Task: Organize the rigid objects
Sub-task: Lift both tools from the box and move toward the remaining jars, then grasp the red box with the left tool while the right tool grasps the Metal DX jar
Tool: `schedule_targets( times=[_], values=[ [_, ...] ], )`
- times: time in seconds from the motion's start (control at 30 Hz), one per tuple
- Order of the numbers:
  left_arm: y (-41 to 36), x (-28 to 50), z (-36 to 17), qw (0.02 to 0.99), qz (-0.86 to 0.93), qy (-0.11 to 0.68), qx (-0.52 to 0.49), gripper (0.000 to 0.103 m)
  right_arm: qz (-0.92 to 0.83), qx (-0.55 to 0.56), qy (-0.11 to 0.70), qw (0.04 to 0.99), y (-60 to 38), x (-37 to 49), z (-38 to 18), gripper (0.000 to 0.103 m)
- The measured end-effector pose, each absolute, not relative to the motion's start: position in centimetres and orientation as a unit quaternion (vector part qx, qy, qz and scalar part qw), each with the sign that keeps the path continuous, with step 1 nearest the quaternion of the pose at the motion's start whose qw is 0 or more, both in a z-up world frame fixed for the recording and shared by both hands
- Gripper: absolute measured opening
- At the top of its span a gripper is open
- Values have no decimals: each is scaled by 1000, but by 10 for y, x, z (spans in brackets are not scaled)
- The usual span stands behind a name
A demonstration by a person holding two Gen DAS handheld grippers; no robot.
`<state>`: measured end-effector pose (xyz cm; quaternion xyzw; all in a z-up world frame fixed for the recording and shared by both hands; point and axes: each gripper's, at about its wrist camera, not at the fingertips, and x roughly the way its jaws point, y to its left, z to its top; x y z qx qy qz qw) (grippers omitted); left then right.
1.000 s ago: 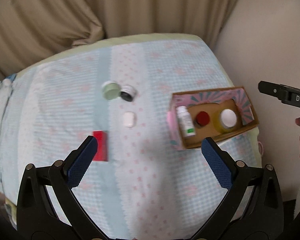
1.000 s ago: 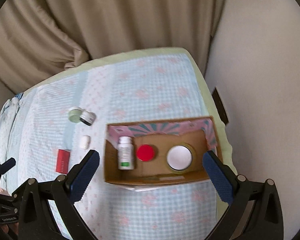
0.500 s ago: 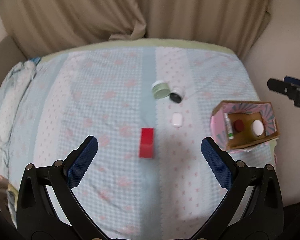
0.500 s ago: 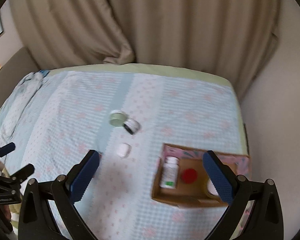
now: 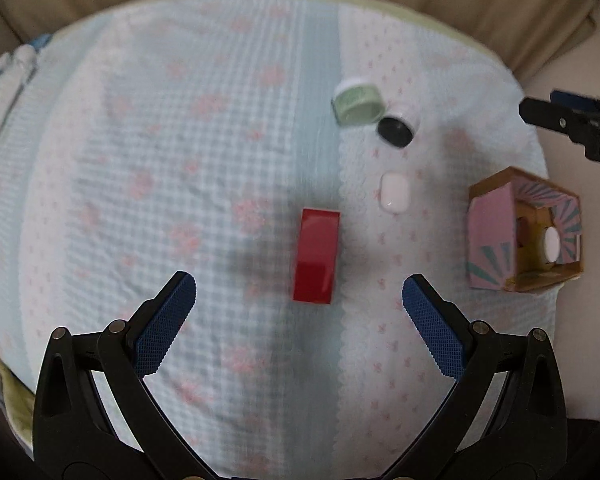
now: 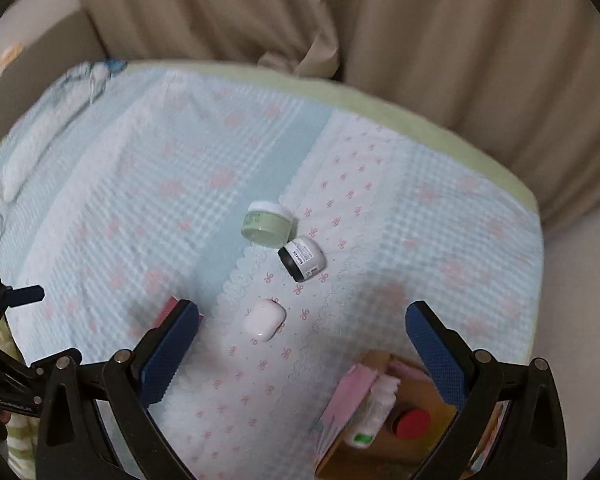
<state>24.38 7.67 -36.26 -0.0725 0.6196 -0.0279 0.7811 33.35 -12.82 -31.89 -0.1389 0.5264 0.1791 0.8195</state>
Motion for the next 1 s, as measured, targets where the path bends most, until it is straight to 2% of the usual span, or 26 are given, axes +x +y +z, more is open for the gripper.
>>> schedule_targets(
  times=[0.17, 0.3, 0.5, 0.6, 0.7, 0.8, 0.9, 0.97, 1.0],
  values=[
    [70, 268, -421, 754, -36, 651, -82, 102, 202, -201, 555, 782, -108, 372, -374, 103],
    [64, 281, -464, 733, -36, 673, -90, 97, 217, -230, 573, 756, -97, 395, -414, 103],
    [52, 285, -507, 715, -35, 692, -95, 97, 236, -277, 598, 714, -80, 418, -471, 103],
    [46, 284, -520, 709, -34, 698, -94, 89, 244, -295, 607, 697, -73, 426, -491, 102],
    [38, 287, -534, 700, -34, 707, -97, 85, 249, -314, 613, 681, -67, 433, -509, 102],
    [29, 290, -542, 695, -31, 713, -87, 77, 253, -329, 618, 668, -63, 438, -522, 89],
    [22, 291, -545, 693, -29, 717, -72, 77, 256, -336, 621, 660, -62, 441, -530, 78],
    [17, 293, -546, 691, -27, 720, -65, 72, 260, -331, 622, 660, -62, 442, -531, 70],
    [16, 294, -545, 691, -26, 720, -60, 66, 262, -329, 623, 660, -62, 443, -532, 67]
  ],
)
